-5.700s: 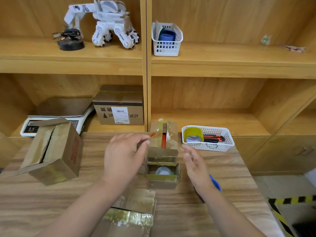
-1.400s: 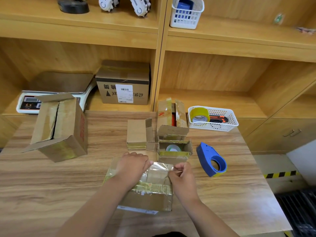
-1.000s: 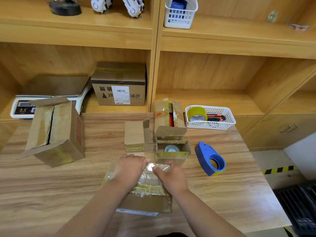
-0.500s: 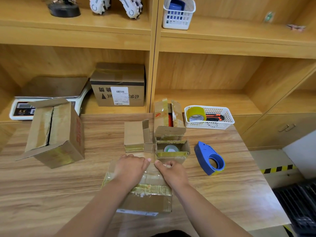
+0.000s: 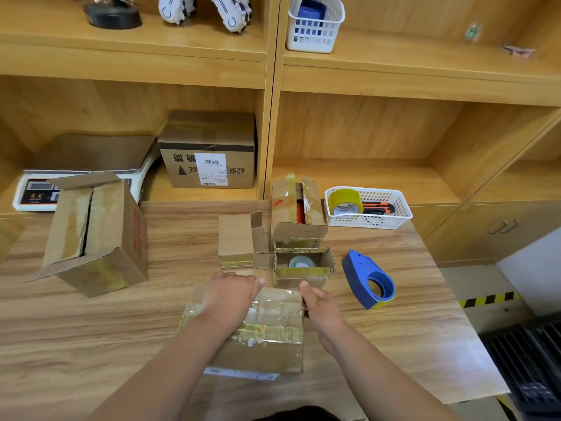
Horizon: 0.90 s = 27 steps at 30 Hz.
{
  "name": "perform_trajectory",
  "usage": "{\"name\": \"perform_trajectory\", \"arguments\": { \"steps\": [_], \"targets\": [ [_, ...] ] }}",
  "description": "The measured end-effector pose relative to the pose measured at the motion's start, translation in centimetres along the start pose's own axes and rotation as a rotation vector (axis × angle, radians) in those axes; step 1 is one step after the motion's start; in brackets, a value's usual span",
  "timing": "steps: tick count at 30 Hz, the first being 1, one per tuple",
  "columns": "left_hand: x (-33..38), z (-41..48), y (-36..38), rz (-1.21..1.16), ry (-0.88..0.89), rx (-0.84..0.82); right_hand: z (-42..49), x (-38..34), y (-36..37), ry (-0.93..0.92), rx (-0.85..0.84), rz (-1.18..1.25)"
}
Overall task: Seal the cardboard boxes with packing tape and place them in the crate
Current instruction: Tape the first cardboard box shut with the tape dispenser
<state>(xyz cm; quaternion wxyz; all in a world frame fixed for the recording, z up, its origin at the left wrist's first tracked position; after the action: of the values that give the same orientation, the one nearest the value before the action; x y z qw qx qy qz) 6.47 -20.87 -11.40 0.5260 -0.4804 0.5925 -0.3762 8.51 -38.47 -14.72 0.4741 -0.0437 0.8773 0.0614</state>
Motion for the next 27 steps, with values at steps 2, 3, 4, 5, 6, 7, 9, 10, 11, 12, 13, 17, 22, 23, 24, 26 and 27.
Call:
{"name": "perform_trajectory", "arguments": {
  "steps": [2, 3, 4, 5, 6, 7, 9, 10, 11, 12, 13, 17, 22, 23, 24, 26, 27],
  "targets": [
    [0.0, 0.0, 0.1, 0.0, 0.006, -0.003, -0.2, 0.3, -0.4, 0.017, -0.035, 0.045],
    [0.1, 0.1, 0.1, 0.002, 0.01, -0.002, -0.4, 0.4, -0.3, 0.022, -0.075, 0.043],
    [0.1, 0.2, 0.1, 0.007, 0.016, -0.003, -0.4, 0.7, -0.3, 0.015, -0.116, 0.02],
    [0.1, 0.3, 0.2, 0.009, 0.024, -0.004, -0.6, 0.8, -0.2, -0.003, -0.16, 0.011],
    [0.1, 0.3, 0.2, 0.006, 0.032, -0.004, -0.7, 0.9, -0.1, -0.023, -0.199, 0.016],
    [0.1, 0.4, 0.2, 0.002, 0.043, 0.0, -0.8, 0.9, 0.0, -0.027, -0.226, 0.048],
    [0.1, 0.4, 0.1, 0.011, 0.064, 0.016, -0.9, 0.8, 0.0, -0.013, -0.27, 0.11],
    [0.1, 0.4, 0.1, 0.015, 0.069, 0.024, -0.9, 0.7, -0.1, -0.003, -0.295, 0.128],
    [0.0, 0.4, 0.0, 0.016, 0.072, 0.03, -0.9, 0.5, -0.2, 0.012, -0.319, 0.145],
    [0.0, 0.4, 0.0, 0.019, 0.077, 0.033, -0.9, 0.5, -0.3, 0.023, -0.341, 0.156],
    [0.0, 0.4, 0.0, 0.019, 0.082, 0.036, -0.9, 0.4, -0.5, 0.031, -0.355, 0.161],
    [-0.5, 0.7, 0.3, -0.126, 0.126, 0.03, -0.9, 0.4, -0.8, 0.08, -0.342, 0.163],
    [-1.1, 0.6, 1.1, -0.269, 0.297, -0.007, -1.5, -0.8, 0.6, 0.025, -0.254, -0.116],
    [-1.1, 0.6, 1.1, -0.244, 0.306, -0.004, -1.6, -0.9, 1.2, -0.009, -0.25, -0.152],
    [-1.1, 0.7, 1.2, -0.235, 0.303, -0.009, -1.5, -0.7, 1.7, -0.033, -0.244, -0.17],
    [-1.1, 0.8, 1.2, -0.275, 0.292, -0.027, -1.3, -0.4, 2.2, -0.052, -0.218, -0.179],
    [-1.2, 0.8, 1.2, -0.303, 0.288, -0.033, -1.2, -0.5, 2.1, -0.05, -0.205, -0.186]
  ]
}}
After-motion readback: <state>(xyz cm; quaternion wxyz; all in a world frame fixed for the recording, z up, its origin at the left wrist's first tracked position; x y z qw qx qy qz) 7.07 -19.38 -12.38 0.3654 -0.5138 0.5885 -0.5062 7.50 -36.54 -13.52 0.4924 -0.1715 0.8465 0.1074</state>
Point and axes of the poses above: each hand's wrist, its own z-axis towards the middle knuckle, its own y-axis out of the palm, x = y × z, the point moved 6 cm from there along z, towards the middle knuckle, and after that the axes turned 14 degrees about z, right-handed, at the moved point
